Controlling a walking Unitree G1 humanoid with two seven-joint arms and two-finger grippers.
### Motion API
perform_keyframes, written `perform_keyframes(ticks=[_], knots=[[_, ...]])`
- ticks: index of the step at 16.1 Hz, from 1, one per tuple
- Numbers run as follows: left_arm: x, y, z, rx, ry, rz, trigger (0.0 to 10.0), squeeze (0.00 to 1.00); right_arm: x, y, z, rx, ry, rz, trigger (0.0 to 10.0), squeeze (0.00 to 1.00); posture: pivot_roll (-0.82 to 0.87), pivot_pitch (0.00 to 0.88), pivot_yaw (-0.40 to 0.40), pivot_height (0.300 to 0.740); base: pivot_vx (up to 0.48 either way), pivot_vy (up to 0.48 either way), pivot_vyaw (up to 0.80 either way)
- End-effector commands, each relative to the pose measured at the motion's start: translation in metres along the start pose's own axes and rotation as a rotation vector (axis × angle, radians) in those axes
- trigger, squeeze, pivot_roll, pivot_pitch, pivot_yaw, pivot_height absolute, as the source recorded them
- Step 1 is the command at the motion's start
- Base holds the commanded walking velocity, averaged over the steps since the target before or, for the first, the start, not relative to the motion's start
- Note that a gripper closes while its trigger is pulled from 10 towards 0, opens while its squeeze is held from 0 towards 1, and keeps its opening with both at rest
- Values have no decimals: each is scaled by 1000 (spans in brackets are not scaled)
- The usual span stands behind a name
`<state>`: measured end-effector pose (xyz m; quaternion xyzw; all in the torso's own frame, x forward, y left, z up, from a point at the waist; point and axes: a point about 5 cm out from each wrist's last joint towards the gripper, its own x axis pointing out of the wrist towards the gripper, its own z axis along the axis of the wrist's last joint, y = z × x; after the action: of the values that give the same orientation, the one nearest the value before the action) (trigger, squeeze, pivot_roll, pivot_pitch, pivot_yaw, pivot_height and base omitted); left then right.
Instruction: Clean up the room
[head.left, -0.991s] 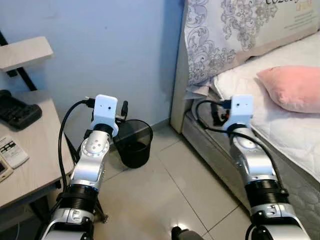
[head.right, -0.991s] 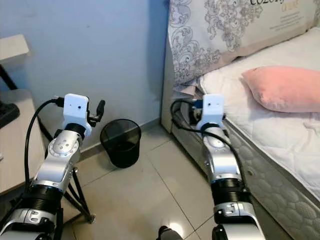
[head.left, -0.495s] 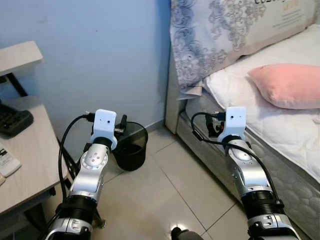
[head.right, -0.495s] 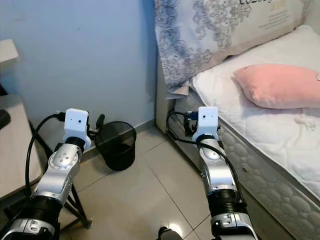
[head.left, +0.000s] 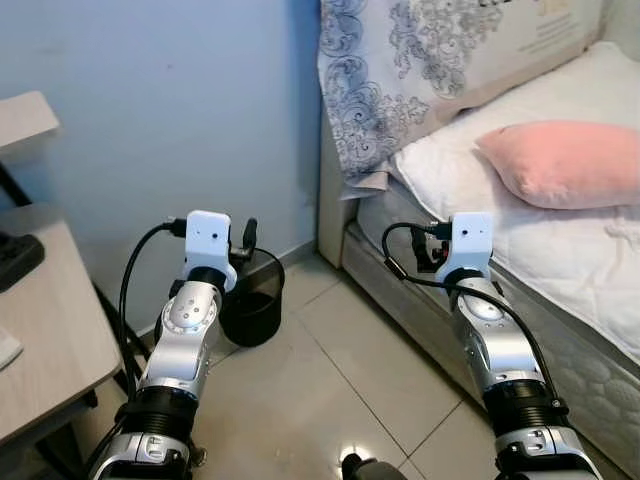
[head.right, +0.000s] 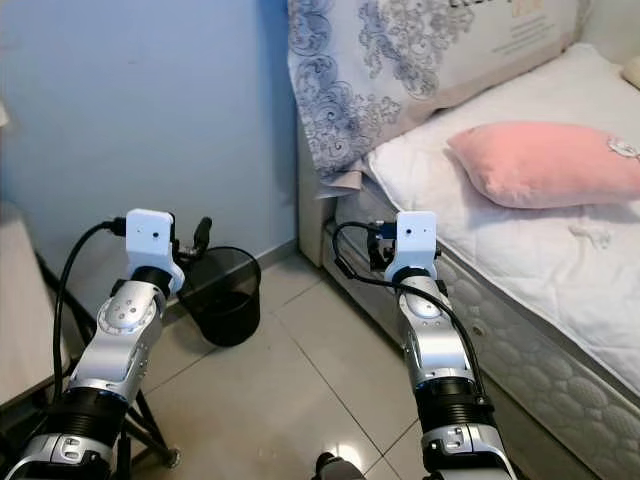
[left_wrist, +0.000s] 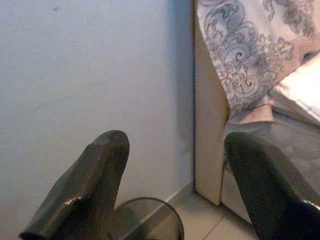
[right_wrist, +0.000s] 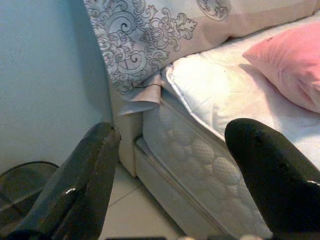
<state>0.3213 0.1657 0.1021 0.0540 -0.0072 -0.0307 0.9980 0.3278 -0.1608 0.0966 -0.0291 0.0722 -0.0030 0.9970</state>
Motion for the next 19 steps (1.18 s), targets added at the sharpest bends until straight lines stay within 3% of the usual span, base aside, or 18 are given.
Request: perform_keyframes(ticks=[1, 4, 8, 19], knots=[[4, -1, 11, 9, -47, -3, 10000, 0, 2, -1, 7, -8, -30, 3, 10000, 0, -59, 0, 15, 740, 0, 0, -781], [3, -5, 14, 129, -69, -39, 10000, 0, 2, 2, 9, -9, -38, 9, 10000, 0, -60, 0, 15, 740, 0, -254, -779], [4, -4, 12, 17, -49, -18, 10000, 0, 2, 2, 10, -11, -38, 11, 10000, 0, -61, 0, 16, 740, 0, -240, -781], [2, 0, 4, 75, -26, 33, 10000, 0, 0, 3, 7, -18, -31, 13, 10000, 0, -61, 0, 17, 740, 0, 0, -780]])
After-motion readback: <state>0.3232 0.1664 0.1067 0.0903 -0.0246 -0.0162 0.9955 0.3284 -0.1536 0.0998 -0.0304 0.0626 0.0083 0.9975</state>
